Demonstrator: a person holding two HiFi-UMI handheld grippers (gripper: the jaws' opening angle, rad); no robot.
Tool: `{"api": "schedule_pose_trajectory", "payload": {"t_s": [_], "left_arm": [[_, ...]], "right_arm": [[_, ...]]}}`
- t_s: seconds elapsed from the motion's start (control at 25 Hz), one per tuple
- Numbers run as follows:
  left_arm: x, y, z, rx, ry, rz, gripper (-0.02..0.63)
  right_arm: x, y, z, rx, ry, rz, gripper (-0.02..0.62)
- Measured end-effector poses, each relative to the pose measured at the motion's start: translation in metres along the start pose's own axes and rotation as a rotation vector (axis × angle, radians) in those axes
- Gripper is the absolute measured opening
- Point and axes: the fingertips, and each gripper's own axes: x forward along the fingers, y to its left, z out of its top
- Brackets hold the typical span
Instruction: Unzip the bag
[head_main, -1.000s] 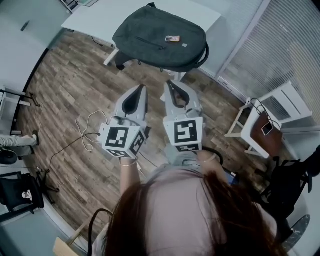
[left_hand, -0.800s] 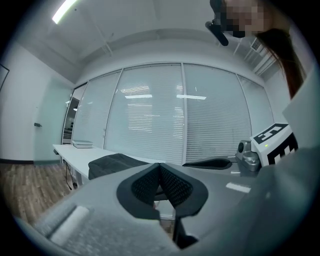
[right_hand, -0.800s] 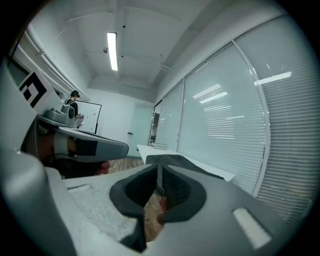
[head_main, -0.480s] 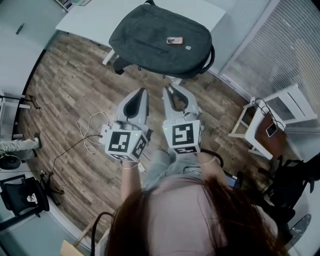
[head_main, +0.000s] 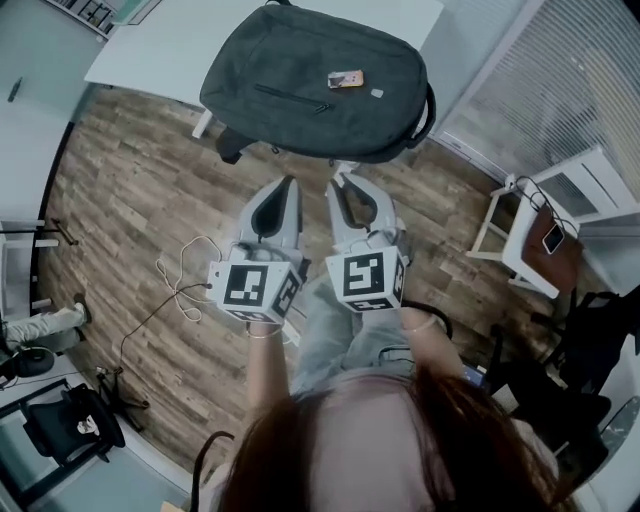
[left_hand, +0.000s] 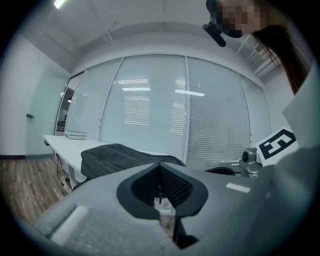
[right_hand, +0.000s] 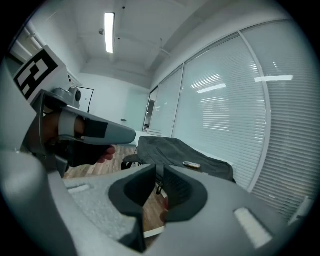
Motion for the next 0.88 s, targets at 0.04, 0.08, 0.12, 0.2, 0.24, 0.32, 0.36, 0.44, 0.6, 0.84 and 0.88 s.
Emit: {"api": "schedule_pose_trajectory", "payload": {"t_s": [0.04, 0.08, 0.12, 0.2, 0.24, 0.32, 0.36, 0.44, 0.6, 0.84, 0.88], "left_arm": [[0.003, 0.002, -0.002, 0.001, 0.007, -0.013, 0.003], [0.006, 0.004, -0.004, 0.002, 0.014, -0.025, 0.003], [0.009, 0.007, -0.006, 0.001, 0.018, -0.037, 0.003], [0.015, 0.012, -0.011, -0.005, 0.025, -0.056, 0.003], [0.017, 0.014, -0.013, -0.008, 0.028, -0.063, 0.003], [0.023, 0.019, -0.019, -0.008, 0.035, -0.079, 0.003], [0.026, 0.021, -0.021, -0.006, 0.040, -0.087, 0.003], [0.033, 0.023, -0.027, 0.002, 0.049, -0.104, 0.003], [0.046, 0.030, -0.037, 0.006, 0.061, -0.128, 0.003], [0.066, 0.035, -0.050, 0.006, 0.082, -0.171, 0.003], [0.069, 0.036, -0.052, 0.006, 0.084, -0.177, 0.003]], "right_arm": [[0.004, 0.001, -0.003, 0.004, 0.008, -0.007, 0.052], [0.008, 0.002, -0.006, 0.009, 0.017, -0.015, 0.052], [0.011, 0.002, -0.009, 0.012, 0.027, -0.026, 0.052], [0.019, 0.001, -0.015, 0.018, 0.046, -0.049, 0.052], [0.022, 0.002, -0.018, 0.020, 0.054, -0.057, 0.052], [0.029, 0.003, -0.023, 0.025, 0.065, -0.070, 0.052], [0.033, 0.004, -0.026, 0.028, 0.068, -0.076, 0.054], [0.039, 0.004, -0.031, 0.034, 0.069, -0.087, 0.054], [0.052, 0.006, -0.048, 0.046, 0.095, -0.119, 0.064], [0.067, 0.008, -0.065, 0.082, 0.116, -0.152, 0.067], [0.070, 0.008, -0.066, 0.089, 0.113, -0.157, 0.071]]}}
